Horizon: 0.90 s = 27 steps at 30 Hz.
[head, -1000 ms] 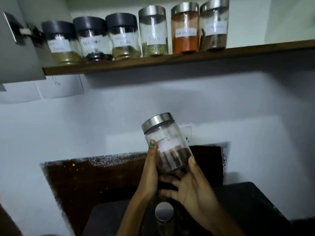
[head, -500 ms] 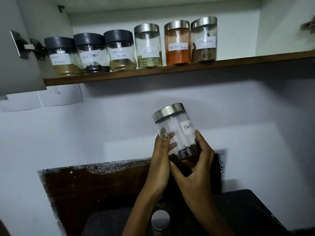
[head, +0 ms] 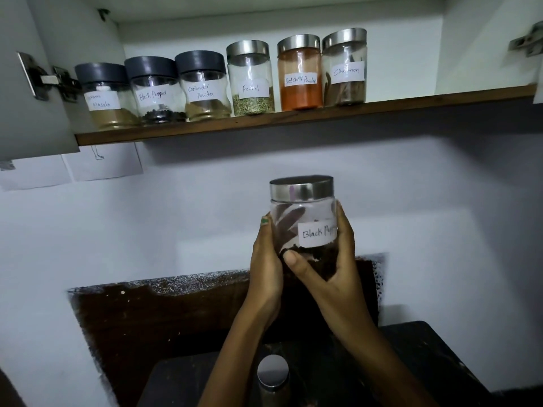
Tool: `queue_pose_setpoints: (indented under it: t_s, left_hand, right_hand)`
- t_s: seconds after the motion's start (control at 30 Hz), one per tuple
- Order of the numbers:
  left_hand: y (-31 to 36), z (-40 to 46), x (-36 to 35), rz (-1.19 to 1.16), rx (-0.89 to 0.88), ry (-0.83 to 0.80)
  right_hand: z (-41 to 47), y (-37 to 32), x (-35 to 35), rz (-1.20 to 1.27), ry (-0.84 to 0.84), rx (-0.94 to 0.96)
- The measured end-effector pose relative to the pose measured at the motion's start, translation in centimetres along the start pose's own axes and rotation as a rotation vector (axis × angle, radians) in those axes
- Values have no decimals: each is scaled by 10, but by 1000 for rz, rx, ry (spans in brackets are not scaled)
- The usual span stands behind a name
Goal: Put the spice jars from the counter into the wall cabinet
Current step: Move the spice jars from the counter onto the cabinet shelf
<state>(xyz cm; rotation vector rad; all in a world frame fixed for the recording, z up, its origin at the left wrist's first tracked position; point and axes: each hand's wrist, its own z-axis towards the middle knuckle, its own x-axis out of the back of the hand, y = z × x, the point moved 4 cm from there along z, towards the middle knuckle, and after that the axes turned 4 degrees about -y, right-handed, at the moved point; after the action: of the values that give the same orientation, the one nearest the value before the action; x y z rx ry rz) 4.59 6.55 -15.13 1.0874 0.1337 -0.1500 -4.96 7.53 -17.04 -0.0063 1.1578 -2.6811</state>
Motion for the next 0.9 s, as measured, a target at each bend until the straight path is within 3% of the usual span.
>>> queue_pose_setpoints:
  t_s: [0.17,0.5,0.7,0.9]
  left_hand:
    - [-6,3,-3,-87,49,25]
    - [-4,8,-15,-172,15,-30]
    - [21,36,-39,76,-160,-18]
    - [53,80,-83,375,-400,-126]
  right_hand:
    - [2,-4,2,-171,97,79]
    - [4,-7,11,-254,186,143]
    - [46,-22,31,-275,248,217]
    - [126,-58,81,-365,380,365]
